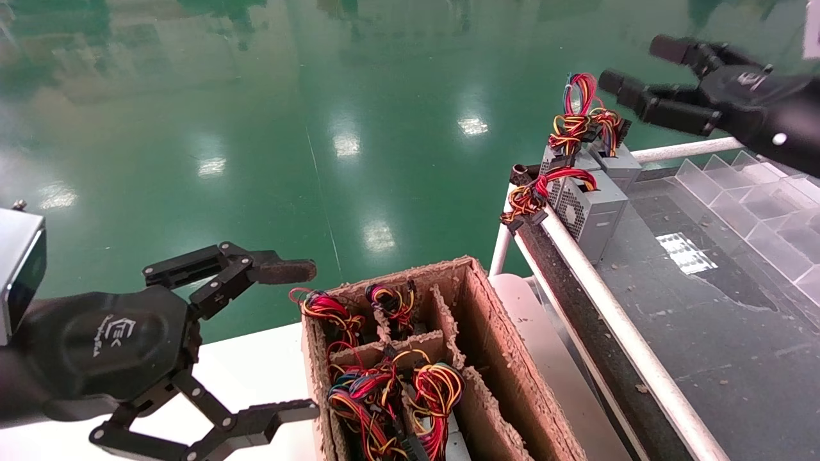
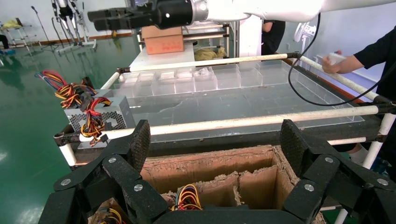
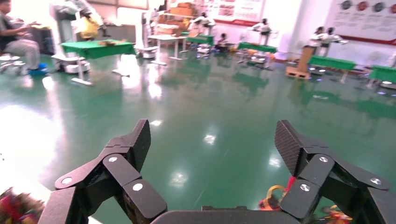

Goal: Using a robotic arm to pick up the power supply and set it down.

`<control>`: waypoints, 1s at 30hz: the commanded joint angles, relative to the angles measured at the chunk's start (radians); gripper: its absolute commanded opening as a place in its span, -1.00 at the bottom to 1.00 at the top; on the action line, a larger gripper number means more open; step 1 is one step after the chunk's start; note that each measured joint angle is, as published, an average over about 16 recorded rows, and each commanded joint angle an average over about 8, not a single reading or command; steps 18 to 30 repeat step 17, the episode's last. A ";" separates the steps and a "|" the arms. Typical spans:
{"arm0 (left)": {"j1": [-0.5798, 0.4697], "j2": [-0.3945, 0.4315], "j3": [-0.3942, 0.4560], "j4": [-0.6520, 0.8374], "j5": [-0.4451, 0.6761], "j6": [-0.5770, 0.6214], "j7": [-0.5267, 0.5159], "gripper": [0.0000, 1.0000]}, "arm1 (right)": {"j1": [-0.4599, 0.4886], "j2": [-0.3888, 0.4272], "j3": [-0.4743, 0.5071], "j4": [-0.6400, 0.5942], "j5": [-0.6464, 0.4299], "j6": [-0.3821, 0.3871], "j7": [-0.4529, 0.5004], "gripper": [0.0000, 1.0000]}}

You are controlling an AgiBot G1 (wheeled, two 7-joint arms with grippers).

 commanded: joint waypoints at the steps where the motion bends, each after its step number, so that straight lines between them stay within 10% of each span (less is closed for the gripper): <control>1: 0.000 0.000 0.000 0.000 0.000 0.000 0.000 1.00 | -0.025 0.010 0.011 0.043 0.004 -0.007 0.016 1.00; 15: 0.000 0.000 0.001 0.000 0.000 0.000 0.000 1.00 | -0.192 0.075 0.085 0.334 0.034 -0.055 0.124 1.00; 30: 0.000 0.000 0.001 0.000 0.000 0.000 0.000 1.00 | -0.204 0.080 0.091 0.356 0.036 -0.059 0.132 1.00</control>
